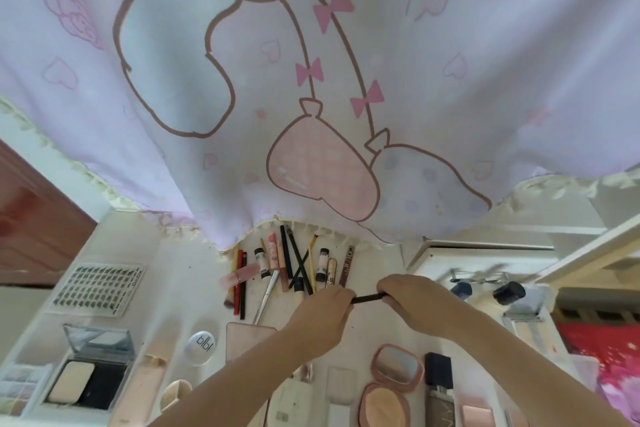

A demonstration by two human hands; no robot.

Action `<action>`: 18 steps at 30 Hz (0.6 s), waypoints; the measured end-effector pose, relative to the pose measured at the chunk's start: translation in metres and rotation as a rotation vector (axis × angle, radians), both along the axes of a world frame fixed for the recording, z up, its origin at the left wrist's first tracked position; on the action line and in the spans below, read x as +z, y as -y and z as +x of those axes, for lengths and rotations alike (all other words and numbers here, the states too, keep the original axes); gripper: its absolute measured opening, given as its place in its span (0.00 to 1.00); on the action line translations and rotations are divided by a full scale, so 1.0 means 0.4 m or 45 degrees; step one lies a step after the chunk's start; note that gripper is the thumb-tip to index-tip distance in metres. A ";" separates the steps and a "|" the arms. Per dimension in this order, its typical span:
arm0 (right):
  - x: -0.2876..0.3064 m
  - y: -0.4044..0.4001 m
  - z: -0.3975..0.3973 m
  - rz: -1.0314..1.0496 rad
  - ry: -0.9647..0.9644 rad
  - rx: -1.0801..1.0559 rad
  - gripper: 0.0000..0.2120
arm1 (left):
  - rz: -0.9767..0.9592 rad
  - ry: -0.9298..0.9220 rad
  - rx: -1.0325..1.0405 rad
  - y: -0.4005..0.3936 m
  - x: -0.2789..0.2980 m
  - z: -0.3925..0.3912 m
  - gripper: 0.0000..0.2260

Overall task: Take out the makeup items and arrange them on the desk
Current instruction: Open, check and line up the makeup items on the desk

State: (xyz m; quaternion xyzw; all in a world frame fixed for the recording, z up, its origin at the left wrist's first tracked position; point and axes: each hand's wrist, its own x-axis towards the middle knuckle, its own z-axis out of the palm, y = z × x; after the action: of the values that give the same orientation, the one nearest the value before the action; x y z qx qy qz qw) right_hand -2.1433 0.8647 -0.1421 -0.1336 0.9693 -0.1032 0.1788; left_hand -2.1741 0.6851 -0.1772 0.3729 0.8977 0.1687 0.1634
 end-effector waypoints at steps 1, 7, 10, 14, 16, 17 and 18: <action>0.011 0.005 0.003 0.014 0.003 0.004 0.12 | -0.006 -0.018 0.019 0.005 0.008 0.001 0.20; 0.047 0.042 0.028 0.088 -0.019 0.115 0.14 | 0.034 -0.150 -0.045 0.059 0.057 0.010 0.13; 0.064 0.057 0.050 0.124 -0.030 0.153 0.15 | -0.002 -0.339 -0.113 0.085 0.085 0.023 0.16; 0.098 0.075 0.067 0.147 0.029 0.146 0.15 | 0.007 -0.403 -0.165 0.078 0.125 0.049 0.10; 0.113 0.082 0.066 0.142 0.050 0.136 0.15 | 0.022 -0.417 -0.196 0.073 0.126 0.057 0.06; 0.119 0.083 0.064 0.136 0.053 0.134 0.15 | 0.008 -0.433 -0.197 0.074 0.136 0.058 0.06; 0.122 0.084 0.062 0.127 0.055 0.134 0.16 | -0.024 -0.403 -0.180 0.076 0.137 0.057 0.06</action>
State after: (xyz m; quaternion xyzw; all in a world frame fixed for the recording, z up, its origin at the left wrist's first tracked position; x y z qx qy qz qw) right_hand -2.1186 0.8311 -0.0933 -0.1730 0.9608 -0.0481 0.2112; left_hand -2.1513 0.6546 -0.1222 0.4554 0.8853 0.0876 0.0349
